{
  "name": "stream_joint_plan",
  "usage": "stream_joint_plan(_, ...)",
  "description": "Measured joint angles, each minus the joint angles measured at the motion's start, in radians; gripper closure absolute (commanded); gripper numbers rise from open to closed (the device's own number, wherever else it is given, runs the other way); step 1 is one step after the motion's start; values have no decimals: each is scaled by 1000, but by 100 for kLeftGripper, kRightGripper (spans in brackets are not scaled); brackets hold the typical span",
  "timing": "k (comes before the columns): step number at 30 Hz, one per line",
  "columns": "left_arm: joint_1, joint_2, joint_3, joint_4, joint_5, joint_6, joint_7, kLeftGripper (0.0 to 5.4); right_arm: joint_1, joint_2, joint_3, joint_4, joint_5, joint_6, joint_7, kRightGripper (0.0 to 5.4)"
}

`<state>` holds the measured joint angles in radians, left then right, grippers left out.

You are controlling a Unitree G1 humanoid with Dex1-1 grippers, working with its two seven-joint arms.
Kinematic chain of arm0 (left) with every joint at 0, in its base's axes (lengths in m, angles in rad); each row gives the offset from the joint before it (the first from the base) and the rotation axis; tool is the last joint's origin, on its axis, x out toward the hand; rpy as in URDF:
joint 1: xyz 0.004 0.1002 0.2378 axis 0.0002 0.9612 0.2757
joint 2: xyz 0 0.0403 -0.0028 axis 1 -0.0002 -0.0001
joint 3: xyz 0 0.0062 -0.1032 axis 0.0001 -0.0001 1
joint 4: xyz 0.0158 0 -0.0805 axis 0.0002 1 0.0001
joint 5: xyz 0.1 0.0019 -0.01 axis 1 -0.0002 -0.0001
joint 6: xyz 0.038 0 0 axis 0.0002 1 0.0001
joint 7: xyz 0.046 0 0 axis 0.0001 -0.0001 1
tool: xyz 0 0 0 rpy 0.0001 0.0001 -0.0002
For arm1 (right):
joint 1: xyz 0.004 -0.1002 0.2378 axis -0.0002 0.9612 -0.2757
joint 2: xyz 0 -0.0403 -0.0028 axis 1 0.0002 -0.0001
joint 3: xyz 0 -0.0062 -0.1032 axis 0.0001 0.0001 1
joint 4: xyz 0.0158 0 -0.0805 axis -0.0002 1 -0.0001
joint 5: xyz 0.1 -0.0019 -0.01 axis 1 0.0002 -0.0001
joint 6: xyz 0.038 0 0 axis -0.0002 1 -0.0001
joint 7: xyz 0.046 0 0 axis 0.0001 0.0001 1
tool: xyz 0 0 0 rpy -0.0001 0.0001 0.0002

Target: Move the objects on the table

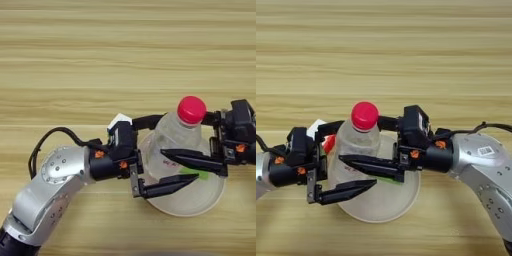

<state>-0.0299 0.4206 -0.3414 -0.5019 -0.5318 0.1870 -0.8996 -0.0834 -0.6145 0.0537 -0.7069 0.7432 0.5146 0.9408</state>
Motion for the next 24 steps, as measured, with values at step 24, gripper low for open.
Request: stream_joint_plan(24,-48,-1,-16,69,99,-71,-43,134,-27,-46,35,29,-29,1,31,238)
